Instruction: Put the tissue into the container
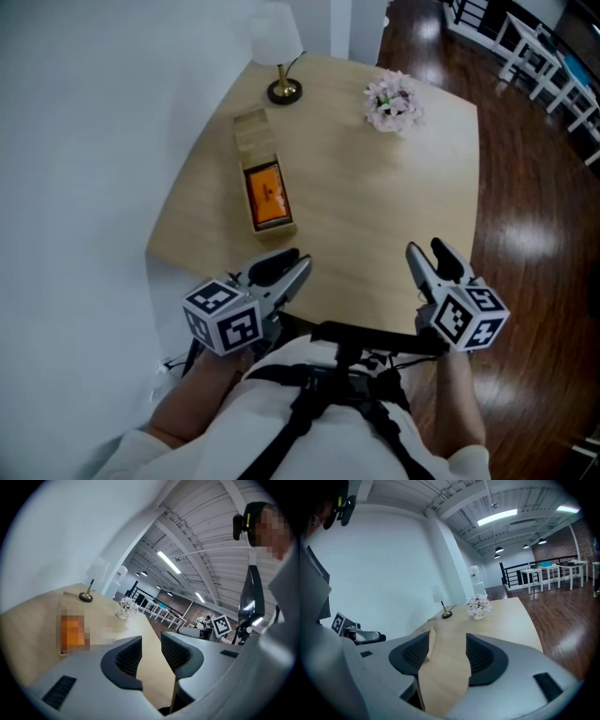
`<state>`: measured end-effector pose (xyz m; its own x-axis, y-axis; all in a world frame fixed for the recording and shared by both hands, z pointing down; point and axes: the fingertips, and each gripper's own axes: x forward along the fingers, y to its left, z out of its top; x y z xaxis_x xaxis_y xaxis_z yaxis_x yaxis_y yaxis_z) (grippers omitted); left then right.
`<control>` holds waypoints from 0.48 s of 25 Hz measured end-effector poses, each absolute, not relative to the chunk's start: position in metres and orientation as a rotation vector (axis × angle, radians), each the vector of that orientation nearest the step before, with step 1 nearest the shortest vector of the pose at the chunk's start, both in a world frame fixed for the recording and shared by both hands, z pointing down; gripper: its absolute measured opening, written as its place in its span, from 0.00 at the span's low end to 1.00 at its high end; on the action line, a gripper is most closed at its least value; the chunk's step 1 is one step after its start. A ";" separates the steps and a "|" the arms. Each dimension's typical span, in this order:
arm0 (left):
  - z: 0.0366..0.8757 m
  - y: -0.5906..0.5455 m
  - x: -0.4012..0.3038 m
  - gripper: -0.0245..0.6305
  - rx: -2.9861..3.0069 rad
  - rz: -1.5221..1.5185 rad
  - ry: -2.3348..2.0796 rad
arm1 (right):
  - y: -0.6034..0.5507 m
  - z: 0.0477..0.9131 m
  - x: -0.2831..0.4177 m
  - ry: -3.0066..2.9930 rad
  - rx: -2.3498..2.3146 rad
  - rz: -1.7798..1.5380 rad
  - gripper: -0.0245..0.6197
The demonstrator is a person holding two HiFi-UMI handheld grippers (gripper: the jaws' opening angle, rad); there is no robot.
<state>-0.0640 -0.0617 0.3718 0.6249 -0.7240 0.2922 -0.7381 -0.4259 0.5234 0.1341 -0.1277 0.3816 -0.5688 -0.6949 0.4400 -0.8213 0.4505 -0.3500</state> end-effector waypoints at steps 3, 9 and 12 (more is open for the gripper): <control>0.371 -0.059 -0.060 0.23 2.226 0.039 -1.138 | -0.123 0.380 0.140 -2.476 1.337 0.795 0.44; 0.369 -0.050 -0.046 0.23 2.244 0.053 -1.118 | -0.109 0.381 0.147 -2.482 1.333 0.793 0.44; 0.368 -0.044 -0.041 0.24 2.249 0.055 -1.104 | -0.103 0.383 0.146 -2.481 1.324 0.792 0.44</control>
